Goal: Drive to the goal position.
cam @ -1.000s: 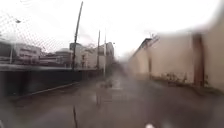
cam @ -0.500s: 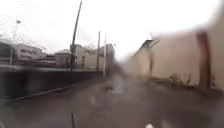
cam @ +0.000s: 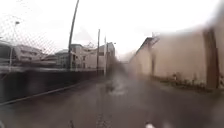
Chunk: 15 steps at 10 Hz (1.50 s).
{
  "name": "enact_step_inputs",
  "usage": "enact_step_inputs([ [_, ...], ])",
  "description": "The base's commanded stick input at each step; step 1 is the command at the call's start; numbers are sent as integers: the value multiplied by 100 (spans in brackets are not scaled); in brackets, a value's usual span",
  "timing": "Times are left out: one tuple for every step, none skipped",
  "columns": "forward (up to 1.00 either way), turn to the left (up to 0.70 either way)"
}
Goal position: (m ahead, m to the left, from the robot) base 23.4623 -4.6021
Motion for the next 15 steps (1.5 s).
enact_step_inputs([
  [50, 5],
  [50, 5],
  [50, 5],
  [50, 5],
  [50, 5],
  [50, 5],
  [50, 5],
  [50, 5],
  [50, 5],
  [50, 5],
  [50, 5],
  [50, 5],
  [50, 5],
  [50, 5],
  [50, 5],
])
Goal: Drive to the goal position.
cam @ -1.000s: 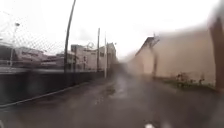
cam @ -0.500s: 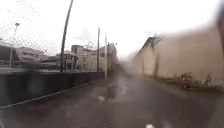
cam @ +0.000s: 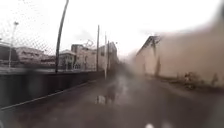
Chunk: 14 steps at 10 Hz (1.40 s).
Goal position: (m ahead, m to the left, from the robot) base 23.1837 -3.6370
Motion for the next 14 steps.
enact_step_inputs([
  [50, -45],
  [50, -45],
  [50, -45],
  [50, -45],
  [50, -45],
  [50, -45],
  [50, -45],
  [50, -45],
  [50, -45],
  [50, -45],
  [50, -45],
  [50, -34],
  [50, -6],
  [50, 6],
])
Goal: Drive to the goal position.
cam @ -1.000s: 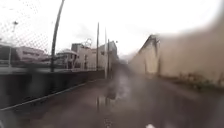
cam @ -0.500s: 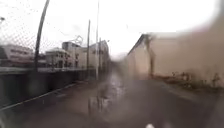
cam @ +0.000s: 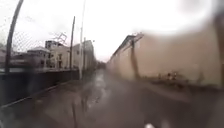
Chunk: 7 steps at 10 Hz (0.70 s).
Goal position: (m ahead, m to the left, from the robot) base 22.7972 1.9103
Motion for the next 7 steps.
enact_step_inputs([
  [50, 6],
  [50, 6],
  [50, 6],
  [50, 6],
  [50, 6],
  [50, 6],
  [50, 6],
])
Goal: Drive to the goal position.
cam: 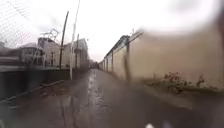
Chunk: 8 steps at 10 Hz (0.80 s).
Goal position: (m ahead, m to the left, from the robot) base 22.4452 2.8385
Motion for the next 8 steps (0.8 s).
enact_step_inputs([
  [50, 6],
  [50, 6],
  [50, 6],
  [50, 6],
  [50, 6],
  [50, 6],
  [50, 6],
  [50, 6],
])
